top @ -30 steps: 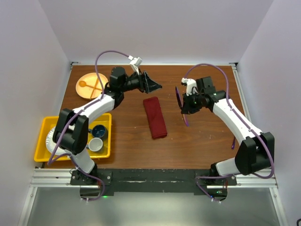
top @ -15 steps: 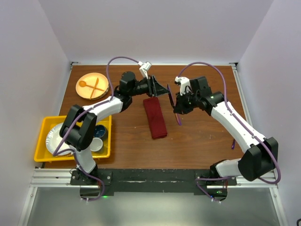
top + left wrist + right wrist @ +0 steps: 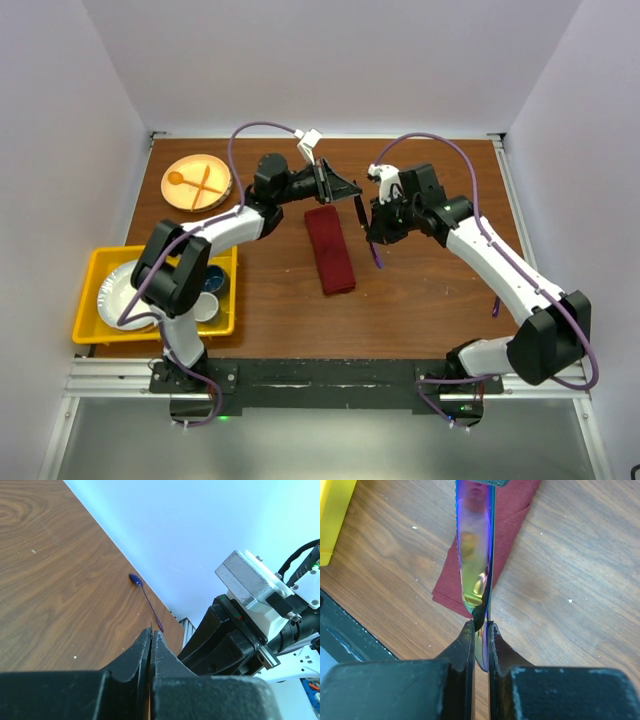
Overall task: Fold the napkin into a case and place the utensils inside
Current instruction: Pass from the right arm to the left, then pass from the left arm to the right
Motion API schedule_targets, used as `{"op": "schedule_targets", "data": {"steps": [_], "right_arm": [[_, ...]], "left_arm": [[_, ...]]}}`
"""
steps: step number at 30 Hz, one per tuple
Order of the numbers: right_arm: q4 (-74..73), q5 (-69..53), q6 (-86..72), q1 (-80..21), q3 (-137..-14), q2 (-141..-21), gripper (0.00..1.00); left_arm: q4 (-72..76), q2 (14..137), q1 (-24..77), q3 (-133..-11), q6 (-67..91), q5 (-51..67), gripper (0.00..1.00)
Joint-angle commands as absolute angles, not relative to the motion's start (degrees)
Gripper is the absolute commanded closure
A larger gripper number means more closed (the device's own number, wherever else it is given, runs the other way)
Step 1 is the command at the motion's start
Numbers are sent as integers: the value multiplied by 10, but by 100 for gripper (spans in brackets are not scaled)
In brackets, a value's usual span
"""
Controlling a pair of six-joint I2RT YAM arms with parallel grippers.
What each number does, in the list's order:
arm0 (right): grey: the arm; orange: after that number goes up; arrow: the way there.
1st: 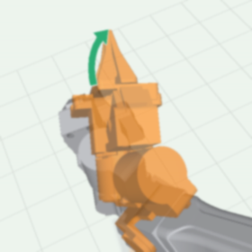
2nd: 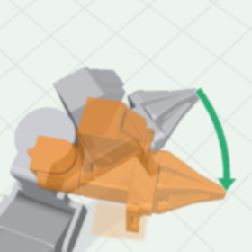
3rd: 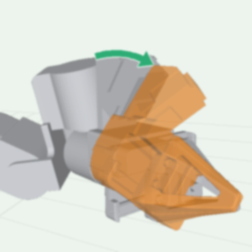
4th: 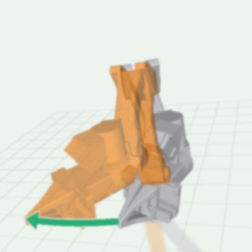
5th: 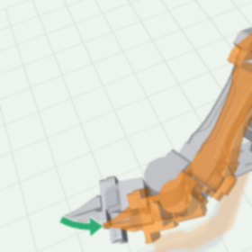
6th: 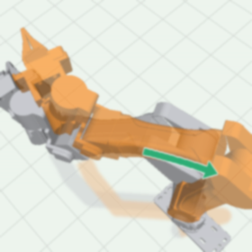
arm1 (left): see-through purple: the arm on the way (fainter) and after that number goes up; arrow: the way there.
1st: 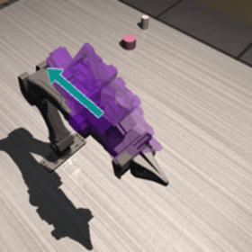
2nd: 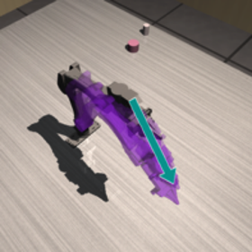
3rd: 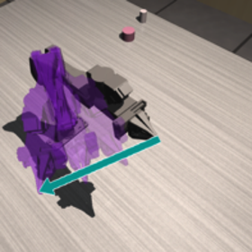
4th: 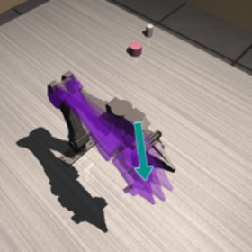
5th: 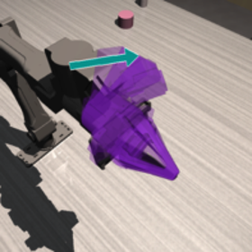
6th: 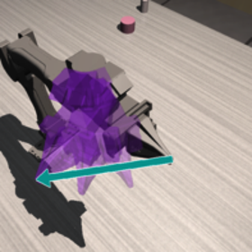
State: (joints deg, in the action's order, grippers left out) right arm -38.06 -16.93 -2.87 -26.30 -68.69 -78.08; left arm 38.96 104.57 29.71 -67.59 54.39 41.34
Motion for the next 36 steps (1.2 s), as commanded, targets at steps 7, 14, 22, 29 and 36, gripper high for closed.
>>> {"op": "schedule_targets", "data": {"steps": [7,14,22,29,36], "right_arm": [[-353,-270,-24,-264,-761,-786,25],[-344,-409,-56,-237,-816,-864,45],[-321,-496,-90,-233,-814,-897,52],[-278,-523,-133,-234,-795,-901,56],[-259,-505,-148,-235,-787,-903,100]], "left_arm": [[512,1052,259,-643,594,547,100],[597,1046,242,-625,646,627,100],[748,1059,232,-600,766,625,100],[806,1062,222,-584,793,588,100],[817,1059,218,-582,798,573,100]]}}
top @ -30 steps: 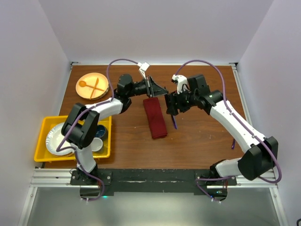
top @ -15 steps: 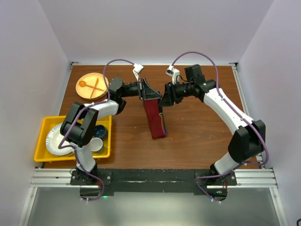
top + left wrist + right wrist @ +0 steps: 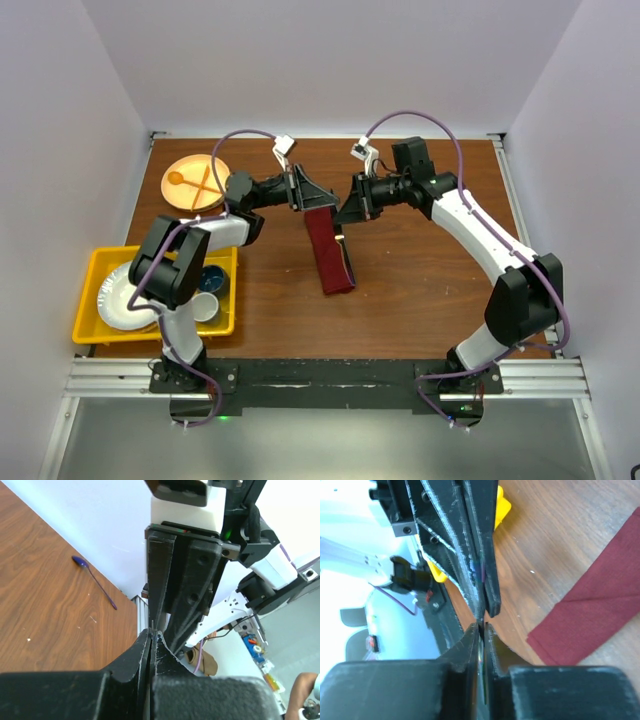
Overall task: Fold the napkin into a case and place the utensils inside
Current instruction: Pass from the left arm to the right, then pass from the right arm to the left
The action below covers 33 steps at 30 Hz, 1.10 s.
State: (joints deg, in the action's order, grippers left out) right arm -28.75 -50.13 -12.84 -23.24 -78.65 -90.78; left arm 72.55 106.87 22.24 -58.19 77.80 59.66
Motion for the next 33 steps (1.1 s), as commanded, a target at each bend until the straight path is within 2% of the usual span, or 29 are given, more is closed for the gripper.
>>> {"op": "schedule_targets", "data": {"steps": [1,2,3,5,7,12,16,22,27,33], "right_arm": [[-259,-492,-148,-235,-790,-904,100],[-258,-483,-148,-234,-793,-902,100],[-255,-475,-149,-234,-796,-898,100],[-232,-445,-159,-234,-794,-889,100],[-223,-413,-176,-235,-789,-884,100],[-194,-360,-192,-242,-782,-887,100],[-189,-375,-204,-250,-787,-899,100],[-182,-374,-207,-269,-787,-905,100],[-177,-373,-212,-272,-785,-911,100],[-171,-372,-221,-272,-781,-921,100]], "left_arm": [[774,1045,216,-580,772,569,93],[739,1031,212,-577,747,559,74],[691,1015,209,-570,715,531,65],[500,956,201,-573,578,469,49],[333,911,195,-591,460,420,43],[139,860,194,-646,321,291,38],[-41,874,215,-714,266,213,41],[-110,883,253,-764,261,154,48],[-99,863,267,-745,264,163,46],[-60,823,266,-707,296,155,38]]}}
